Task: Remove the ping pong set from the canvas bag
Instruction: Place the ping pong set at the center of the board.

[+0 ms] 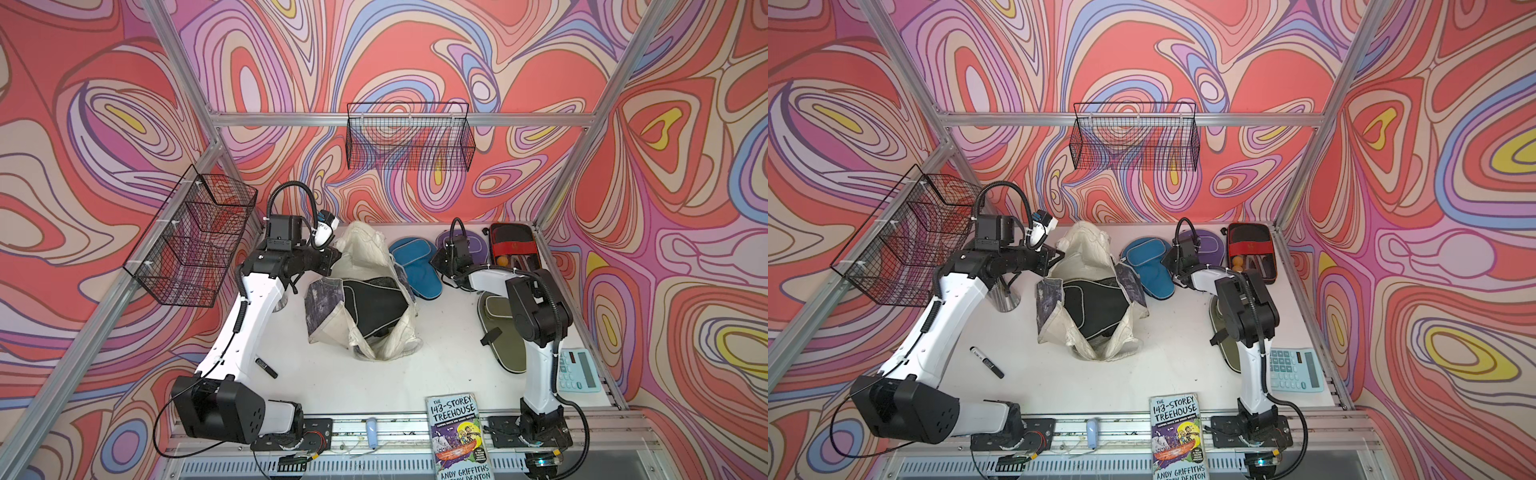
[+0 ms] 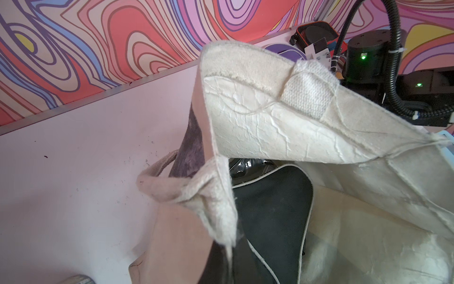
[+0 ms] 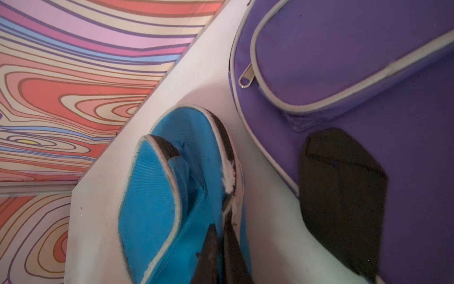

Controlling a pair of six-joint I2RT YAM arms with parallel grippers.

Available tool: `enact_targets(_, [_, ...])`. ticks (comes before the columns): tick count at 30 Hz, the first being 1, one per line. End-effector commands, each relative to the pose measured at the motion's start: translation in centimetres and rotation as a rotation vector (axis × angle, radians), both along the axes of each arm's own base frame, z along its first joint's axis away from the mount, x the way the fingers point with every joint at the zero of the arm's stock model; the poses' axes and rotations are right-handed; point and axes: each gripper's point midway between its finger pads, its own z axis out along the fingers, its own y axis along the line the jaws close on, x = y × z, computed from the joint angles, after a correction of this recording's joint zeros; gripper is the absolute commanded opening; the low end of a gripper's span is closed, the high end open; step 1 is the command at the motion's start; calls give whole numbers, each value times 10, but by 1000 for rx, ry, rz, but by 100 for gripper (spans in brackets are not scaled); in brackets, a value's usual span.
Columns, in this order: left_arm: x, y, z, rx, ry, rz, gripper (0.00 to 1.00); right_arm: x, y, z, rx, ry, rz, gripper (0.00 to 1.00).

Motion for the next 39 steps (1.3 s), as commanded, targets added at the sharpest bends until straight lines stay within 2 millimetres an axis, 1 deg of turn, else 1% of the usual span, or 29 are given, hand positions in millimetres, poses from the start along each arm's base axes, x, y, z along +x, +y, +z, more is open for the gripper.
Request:
enact_targets(1, [-4, -8, 18, -40, -65, -44, 0, 16, -6, 5, 18, -28, -82, 0])
enact_targets(5, [-5, -7, 19, -39, -71, -43, 0, 25, -5, 0, 36, -17, -108, 0])
enact_targets(10, [-6, -9, 19, -52, -73, -49, 0, 33, -6, -13, 64, 9, -160, 0])
enact_targets(15, [-7, -10, 18, -58, -76, -53, 0, 41, -9, -16, 67, 16, -200, 0])
enact_targets(17, [-6, -10, 18, -60, -75, -54, 0, 42, -11, -17, 62, 22, -222, 0])
enact_targets(22, [-5, -12, 18, -71, -78, -59, 0, 43, -18, -27, 42, 73, -278, 0])
enact_targets(26, [-4, -14, 17, -78, -75, -64, 0, 43, -17, -33, 46, 94, -295, 0])
enact_targets(29, [-3, -14, 16, -81, -74, -66, 0, 42, -14, -37, 52, 106, -297, 0])
enact_targets(35, [-3, -16, 15, -86, -73, -69, 0, 40, 2, -42, 74, 122, -275, 0])
enact_targets(39, [-3, -16, 15, -88, -72, -69, 0, 41, 4, -46, 95, 132, -288, 0])
